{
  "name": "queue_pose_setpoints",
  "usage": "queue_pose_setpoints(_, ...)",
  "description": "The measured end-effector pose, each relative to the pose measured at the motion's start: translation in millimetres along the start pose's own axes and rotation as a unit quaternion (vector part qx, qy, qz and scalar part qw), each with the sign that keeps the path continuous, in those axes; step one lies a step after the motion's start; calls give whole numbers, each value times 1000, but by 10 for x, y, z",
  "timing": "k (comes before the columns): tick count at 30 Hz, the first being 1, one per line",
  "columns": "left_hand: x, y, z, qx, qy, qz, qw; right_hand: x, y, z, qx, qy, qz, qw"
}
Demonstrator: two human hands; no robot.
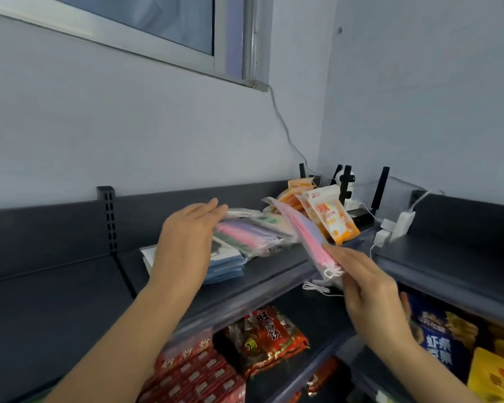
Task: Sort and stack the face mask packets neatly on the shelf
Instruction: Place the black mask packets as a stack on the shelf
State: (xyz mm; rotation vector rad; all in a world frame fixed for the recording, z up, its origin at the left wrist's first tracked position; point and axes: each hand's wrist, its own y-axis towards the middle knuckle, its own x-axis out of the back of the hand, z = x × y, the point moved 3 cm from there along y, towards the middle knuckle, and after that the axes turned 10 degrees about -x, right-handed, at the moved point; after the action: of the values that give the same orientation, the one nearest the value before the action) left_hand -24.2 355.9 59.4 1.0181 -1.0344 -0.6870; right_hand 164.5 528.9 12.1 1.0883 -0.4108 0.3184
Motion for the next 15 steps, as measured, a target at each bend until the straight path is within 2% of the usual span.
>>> queue_pose_setpoints(4, -450, 318, 231, 9, 12, 4, 1000, -215, 486, -241, -1, 19, -37, 999)
queue_pose_setpoints(8, -820, 510, 359, 58, -24, 24, 998, -432, 784, -545, -22, 43, -40, 998)
queue_pose_setpoints(15, -1434, 750, 235, 14, 8, 54, 998, -644, 1310, -892, -10, 61, -49, 997)
